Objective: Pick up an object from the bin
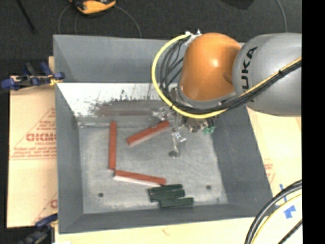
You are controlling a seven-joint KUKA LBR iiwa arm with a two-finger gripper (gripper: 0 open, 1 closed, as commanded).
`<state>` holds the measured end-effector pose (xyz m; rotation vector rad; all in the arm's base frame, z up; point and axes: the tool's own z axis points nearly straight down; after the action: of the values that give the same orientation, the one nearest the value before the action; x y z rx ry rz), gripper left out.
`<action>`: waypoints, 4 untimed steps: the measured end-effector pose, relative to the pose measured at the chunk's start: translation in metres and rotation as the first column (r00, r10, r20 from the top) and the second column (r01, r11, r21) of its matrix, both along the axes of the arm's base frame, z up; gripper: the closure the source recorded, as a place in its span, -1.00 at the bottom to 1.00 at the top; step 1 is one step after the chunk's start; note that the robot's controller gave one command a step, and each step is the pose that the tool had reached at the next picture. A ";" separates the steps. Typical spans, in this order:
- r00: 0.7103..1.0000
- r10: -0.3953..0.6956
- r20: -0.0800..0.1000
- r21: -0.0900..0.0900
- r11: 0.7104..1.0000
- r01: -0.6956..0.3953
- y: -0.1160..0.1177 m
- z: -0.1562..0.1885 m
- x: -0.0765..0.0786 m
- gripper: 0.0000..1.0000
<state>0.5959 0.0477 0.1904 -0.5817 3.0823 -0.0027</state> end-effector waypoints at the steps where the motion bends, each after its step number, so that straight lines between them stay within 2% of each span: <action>1: 0.997 0.077 0.005 -0.001 0.997 -0.077 0.004 -0.041 0.004 -1.00; 2: 0.958 0.287 -0.002 -0.001 0.958 -0.287 0.018 -0.076 -0.003 -1.00; 3: 0.905 0.425 -0.004 0.001 0.905 -0.425 0.024 -0.092 -0.006 -1.00; 4: 0.827 0.562 -0.001 -0.001 0.827 -0.562 0.059 -0.107 -0.048 -1.00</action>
Offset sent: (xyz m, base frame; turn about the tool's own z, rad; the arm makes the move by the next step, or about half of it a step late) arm -0.0080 0.0328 -0.1006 -0.4212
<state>0.5481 0.1063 0.0835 -1.4620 2.7761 -0.0026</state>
